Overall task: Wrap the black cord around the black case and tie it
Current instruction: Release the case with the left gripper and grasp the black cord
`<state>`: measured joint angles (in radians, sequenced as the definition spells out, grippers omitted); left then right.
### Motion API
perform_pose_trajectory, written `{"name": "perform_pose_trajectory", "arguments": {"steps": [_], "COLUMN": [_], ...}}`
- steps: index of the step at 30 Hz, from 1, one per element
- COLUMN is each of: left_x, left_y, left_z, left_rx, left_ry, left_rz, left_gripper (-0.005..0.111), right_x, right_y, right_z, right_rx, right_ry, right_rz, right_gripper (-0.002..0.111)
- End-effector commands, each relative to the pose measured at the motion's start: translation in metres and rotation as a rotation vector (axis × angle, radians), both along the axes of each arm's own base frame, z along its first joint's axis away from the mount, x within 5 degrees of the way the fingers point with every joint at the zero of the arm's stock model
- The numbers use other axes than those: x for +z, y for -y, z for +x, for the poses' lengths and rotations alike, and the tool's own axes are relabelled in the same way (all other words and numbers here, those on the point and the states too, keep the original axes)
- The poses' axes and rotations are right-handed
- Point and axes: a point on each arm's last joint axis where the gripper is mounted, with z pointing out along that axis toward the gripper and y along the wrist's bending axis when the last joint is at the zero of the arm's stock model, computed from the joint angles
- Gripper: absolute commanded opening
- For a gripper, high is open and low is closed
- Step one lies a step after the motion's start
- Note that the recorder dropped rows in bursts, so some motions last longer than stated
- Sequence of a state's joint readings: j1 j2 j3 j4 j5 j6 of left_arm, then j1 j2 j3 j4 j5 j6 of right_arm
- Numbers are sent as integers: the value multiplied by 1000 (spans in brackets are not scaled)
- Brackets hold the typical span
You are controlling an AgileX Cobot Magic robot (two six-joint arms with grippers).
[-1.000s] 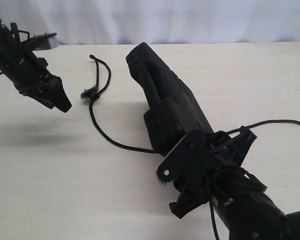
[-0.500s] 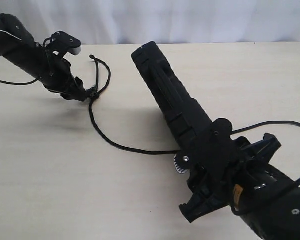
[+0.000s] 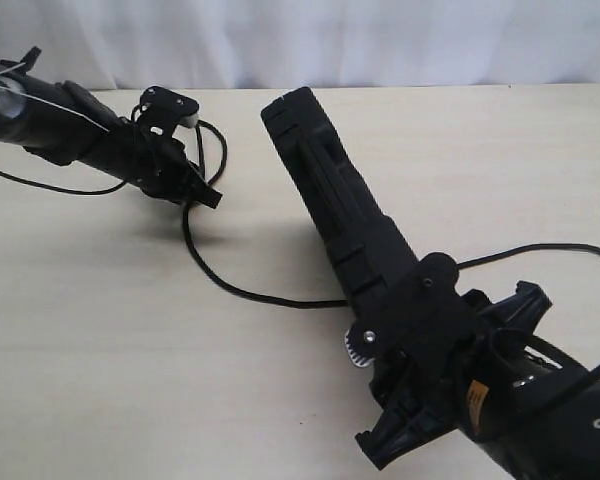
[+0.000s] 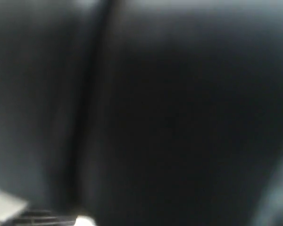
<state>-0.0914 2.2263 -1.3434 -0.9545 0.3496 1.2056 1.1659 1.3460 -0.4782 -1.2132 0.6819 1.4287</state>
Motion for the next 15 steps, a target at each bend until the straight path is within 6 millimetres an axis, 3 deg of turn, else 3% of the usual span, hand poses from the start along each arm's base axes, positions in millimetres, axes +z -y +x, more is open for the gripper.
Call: {"name": "perform_pose_trajectory", "arguments": {"steps": [1,3,6,8,10,15], "left_x": [-4,12,49,72,86,80], "left_y": [2,-3,-13,-2,6,22], "left_z": [-2,-15,-68,-104,-125,-168], "left_rx": [28,52,-45,-145,-214,-331], "left_ry": [-24,22,146,254,282,219], "left_rz": [-36,5,129,-17,-123,-356], "left_gripper": [0,0,0,0,0,0], "right_x": [-5,-3,3,5,5,6], "right_y": [-5,-4,-8,-10,-9,-8], "right_z": [-4,-2,3,4,4,6], "right_rx": [-6,-29,-8,1,-7,-28], "right_ry": [-65,-42,35,60,66,81], "right_rz": [88,90,151,174,172,167], "right_gripper": [4,4,4,4,4,4]}}
